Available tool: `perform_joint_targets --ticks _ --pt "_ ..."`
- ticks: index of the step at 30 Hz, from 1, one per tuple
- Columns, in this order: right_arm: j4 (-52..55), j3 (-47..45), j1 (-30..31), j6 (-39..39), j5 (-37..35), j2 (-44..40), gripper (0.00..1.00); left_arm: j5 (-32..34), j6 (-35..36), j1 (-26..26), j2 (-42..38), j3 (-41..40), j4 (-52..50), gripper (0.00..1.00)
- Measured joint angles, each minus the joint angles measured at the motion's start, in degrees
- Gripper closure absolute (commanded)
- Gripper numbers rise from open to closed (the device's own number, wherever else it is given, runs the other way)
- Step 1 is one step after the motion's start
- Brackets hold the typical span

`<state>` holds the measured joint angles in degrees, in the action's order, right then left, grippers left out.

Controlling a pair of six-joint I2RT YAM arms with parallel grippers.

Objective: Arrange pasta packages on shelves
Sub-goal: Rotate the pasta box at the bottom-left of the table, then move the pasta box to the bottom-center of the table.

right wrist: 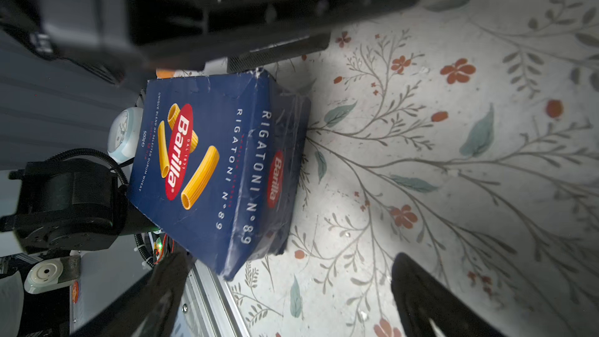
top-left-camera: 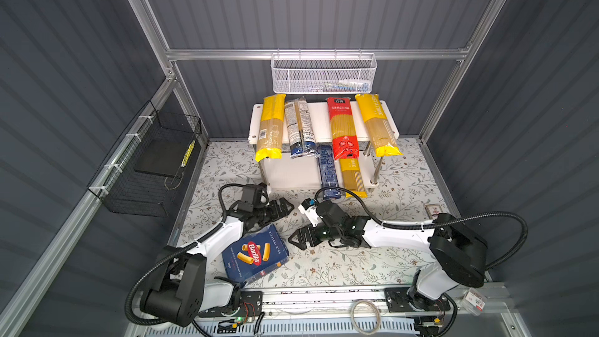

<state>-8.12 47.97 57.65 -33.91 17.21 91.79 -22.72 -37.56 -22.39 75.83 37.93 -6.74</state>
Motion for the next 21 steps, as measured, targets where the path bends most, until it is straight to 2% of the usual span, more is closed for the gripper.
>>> perform_joint_targets --ticks 1,3,5,10,13,21 --pt "0.04 0.04 -0.11 0.04 0.26 0.09 0.01 0.94 0.39 -1.2 0.28 1.64 -2.4 0.0" --pt "0.28 0.72 -0.02 0.26 1.4 0.57 0.01 7.1 1.4 -2.16 -0.37 6.6 -10.23 0.0" --pt "1.07 2.99 0.7 0.79 2.29 2.1 0.01 13.51 2.38 -0.22 -3.13 9.73 -16.13 0.0" --pt "4.68 12.52 3.76 2.08 1.53 8.24 0.01 23.26 3.3 13.92 -15.19 8.66 -26.62 0.0" --pt "7.21 16.11 4.39 2.51 -0.61 11.1 0.01 26.75 3.28 16.9 -19.58 6.51 -31.1 0.0" --pt "18.12 23.98 4.33 5.46 -6.84 19.08 0.01 31.82 2.49 18.75 -23.1 5.44 -36.72 0.0"
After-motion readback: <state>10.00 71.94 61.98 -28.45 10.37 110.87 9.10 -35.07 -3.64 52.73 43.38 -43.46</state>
